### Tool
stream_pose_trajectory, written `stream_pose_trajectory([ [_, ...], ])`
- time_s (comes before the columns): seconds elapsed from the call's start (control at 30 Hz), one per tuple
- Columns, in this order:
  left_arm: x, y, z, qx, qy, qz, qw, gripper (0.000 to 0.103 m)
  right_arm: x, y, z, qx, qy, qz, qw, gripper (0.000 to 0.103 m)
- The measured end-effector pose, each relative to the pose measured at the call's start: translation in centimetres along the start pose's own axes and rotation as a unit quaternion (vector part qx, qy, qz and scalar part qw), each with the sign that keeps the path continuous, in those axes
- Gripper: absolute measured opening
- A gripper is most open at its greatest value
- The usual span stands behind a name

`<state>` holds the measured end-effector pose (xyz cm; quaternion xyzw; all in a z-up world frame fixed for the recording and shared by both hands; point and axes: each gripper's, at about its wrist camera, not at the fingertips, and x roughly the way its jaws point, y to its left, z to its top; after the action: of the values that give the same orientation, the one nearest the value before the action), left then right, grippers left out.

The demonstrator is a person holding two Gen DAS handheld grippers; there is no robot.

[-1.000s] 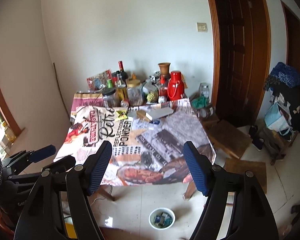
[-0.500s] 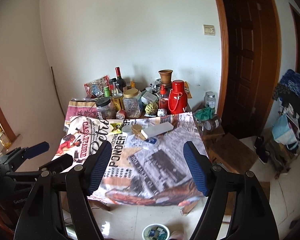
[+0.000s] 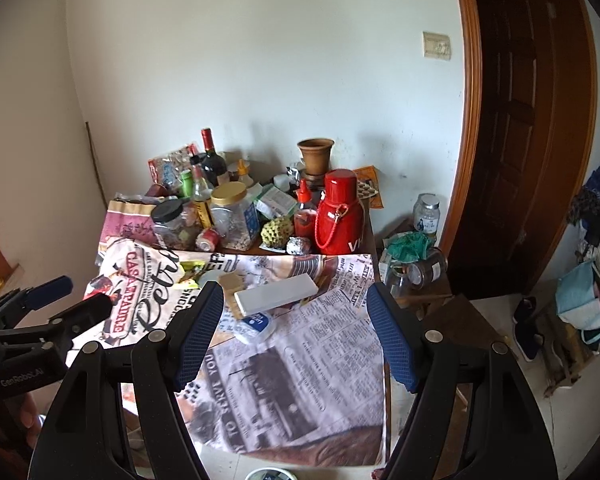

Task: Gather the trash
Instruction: 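Reach both grippers toward the white box and brown paper scrap on the table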

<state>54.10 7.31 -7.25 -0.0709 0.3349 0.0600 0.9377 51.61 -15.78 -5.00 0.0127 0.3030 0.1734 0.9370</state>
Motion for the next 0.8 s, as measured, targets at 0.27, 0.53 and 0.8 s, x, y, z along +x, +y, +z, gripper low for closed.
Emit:
stream_pose_trajectory([
  [0.27,4.7,2.4,1.4,-0.012,0.035,0.018,0.9991,0.084,5.3,-0.3,0.9,0.015,0.046,0.005,0.999,0.071],
  [0.53,11.5,7.5,4.6,0.009,0.067,-0.016,0.9976,0.084,12.7,1.7,0.8,0.082,0.108,-0.019,0.991,0.071],
  [0.8,19.0,13.0,6.0,-0.009,0.112,-0.031,0.9932,0.084,22.6,3.0,-1.0,0.161,0.193,0.010,0.968,0.071],
])
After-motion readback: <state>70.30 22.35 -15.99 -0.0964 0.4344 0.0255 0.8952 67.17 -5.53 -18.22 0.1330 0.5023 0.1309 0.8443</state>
